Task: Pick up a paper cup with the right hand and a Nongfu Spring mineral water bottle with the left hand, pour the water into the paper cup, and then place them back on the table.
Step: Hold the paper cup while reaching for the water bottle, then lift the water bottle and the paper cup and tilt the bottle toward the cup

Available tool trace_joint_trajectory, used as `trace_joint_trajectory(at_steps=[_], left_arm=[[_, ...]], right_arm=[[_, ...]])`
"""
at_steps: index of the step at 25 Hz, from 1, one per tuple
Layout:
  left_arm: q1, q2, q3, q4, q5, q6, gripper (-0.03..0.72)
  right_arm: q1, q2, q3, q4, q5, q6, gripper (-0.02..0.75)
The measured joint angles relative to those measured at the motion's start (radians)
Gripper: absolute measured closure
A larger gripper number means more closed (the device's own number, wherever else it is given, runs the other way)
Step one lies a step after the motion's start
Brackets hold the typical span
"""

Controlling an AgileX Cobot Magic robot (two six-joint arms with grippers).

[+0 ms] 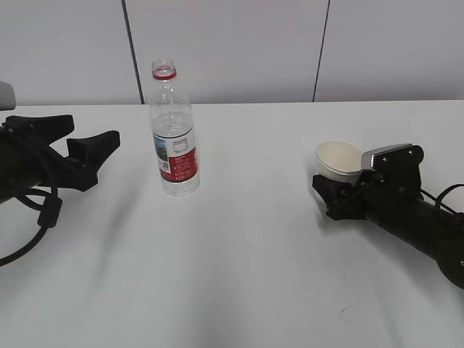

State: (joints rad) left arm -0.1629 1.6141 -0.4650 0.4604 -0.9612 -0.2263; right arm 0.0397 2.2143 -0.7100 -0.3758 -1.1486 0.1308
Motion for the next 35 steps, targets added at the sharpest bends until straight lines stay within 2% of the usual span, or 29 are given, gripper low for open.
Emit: trace_joint_trajectory(at_steps=[5,10,18,22,28,35], left_arm=[[-0.003,0.0,0.0,0.011,0.0,-0.001,0.162],[-0.005,0.034,0.0,0.122,0.0,-0.001,0.159],[-0.006,0.162,-0.008,0.124,-0.065,-0.001,0.08],[-0.006,0.254,-0.063,0.123,-0.125,-0.001,0.078],[-0.012,0.381,-0.192,0.121,-0.164,-0.001,0.078],[-0.086,0.471,-0.315,0.106,-0.151,-0.001,0.081]], right_arm=[[0.0,0.0,0.0,0.0,0.0,0.0,0.237],[0.0,0.0,-0.002,-0.041,0.0,0.0,0.242],[0.0,0.0,-0.015,-0.161,-0.001,0.0,0.244],[0.0,0.0,-0.028,-0.222,-0.001,0.006,0.244],[0.013,0.0,-0.033,-0.238,-0.001,0.026,0.244],[0.019,0.0,-0.033,-0.238,-0.001,0.03,0.244]])
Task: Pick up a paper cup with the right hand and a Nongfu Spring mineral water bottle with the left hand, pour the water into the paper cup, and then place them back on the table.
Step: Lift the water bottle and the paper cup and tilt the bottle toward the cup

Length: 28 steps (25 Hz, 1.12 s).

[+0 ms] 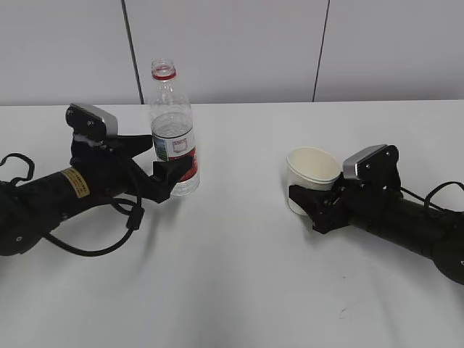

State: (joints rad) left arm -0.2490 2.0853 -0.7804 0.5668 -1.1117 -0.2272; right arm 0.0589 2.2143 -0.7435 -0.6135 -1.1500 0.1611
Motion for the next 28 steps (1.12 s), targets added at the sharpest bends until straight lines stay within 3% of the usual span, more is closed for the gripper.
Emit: trace_joint_trajectory(at_steps=[5,11,21,28], left_arm=[[-0.021,0.049,-0.092,-0.072,0.018,0.0,0.086],[-0.04,0.103,-0.2,-0.066,0.07,-0.004,0.123],[-0.044,0.105,-0.205,-0.053,0.071,-0.007,0.36],[-0.038,0.105,-0.205,-0.055,0.071,-0.008,0.391]], right_arm=[[0.0,0.0,0.0,0.0,0.0,0.003,0.244],[0.0,0.0,0.0,-0.008,0.0,0.003,0.244],[0.0,0.0,-0.021,-0.12,0.0,0.066,0.244],[0.041,0.0,-0.107,-0.228,0.0,0.158,0.244]])
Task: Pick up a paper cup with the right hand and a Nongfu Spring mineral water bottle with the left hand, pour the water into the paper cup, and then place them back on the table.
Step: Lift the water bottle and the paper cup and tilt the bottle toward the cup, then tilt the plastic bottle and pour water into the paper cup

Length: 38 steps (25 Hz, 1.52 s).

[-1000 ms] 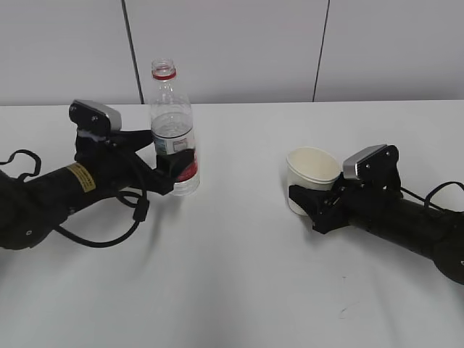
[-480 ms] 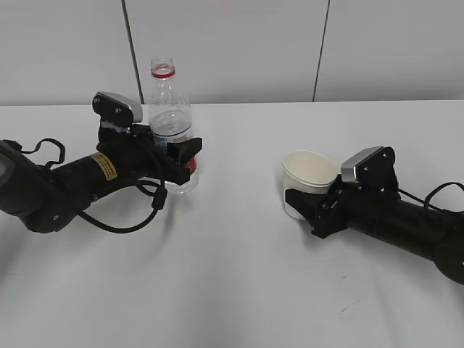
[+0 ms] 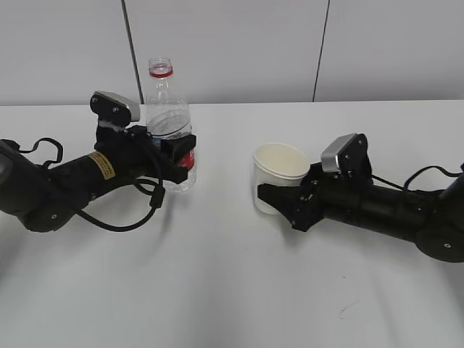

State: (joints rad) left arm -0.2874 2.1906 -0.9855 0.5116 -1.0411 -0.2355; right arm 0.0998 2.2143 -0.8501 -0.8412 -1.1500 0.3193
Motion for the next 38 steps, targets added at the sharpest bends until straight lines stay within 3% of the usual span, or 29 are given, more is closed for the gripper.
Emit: trace_joint_trajectory(at_steps=[8,18,34,38], left_arm=[[0.011,-0.101,0.001,-0.024,0.194,0.135,0.391],[0.011,-0.261,0.002,-0.041,0.391,0.403,0.391],[0.012,-0.322,0.003,-0.046,0.478,0.868,0.391],[0.011,-0.322,0.003,-0.107,0.478,0.988,0.391]], right_arm=[[0.11,0.0,-0.129,-0.095,0.049,0.106,0.245],[0.138,0.004,-0.296,-0.323,0.132,0.374,0.254],[0.139,0.008,-0.4,-0.449,0.173,0.515,0.255],[0.139,0.008,-0.406,-0.473,0.178,0.526,0.255]])
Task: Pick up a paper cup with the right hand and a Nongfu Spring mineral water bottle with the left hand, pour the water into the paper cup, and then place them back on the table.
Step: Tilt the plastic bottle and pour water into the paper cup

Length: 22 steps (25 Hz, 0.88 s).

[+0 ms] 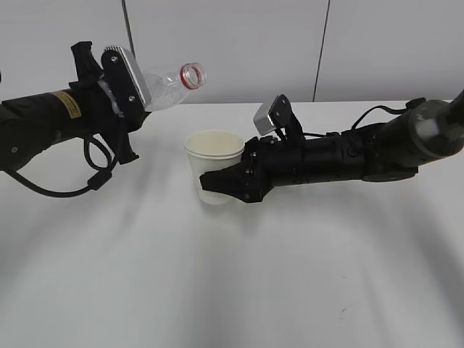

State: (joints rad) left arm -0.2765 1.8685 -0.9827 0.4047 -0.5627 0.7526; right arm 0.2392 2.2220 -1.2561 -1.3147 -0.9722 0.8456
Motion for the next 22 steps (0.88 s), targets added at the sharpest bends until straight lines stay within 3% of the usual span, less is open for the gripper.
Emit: trace_joint_trajectory(at_steps=[5,22], left_arm=[[-0.017,0.0,0.0,-0.081,-0.011,0.143,0.391],[-0.02,0.0,0.0,-0.117,-0.046,0.418,0.391]], right_arm=[[0.0,0.0,0.0,-0.024,0.0,0.031,0.255],[0.0,0.0,0.0,-0.03,0.001,0.042,0.255]])
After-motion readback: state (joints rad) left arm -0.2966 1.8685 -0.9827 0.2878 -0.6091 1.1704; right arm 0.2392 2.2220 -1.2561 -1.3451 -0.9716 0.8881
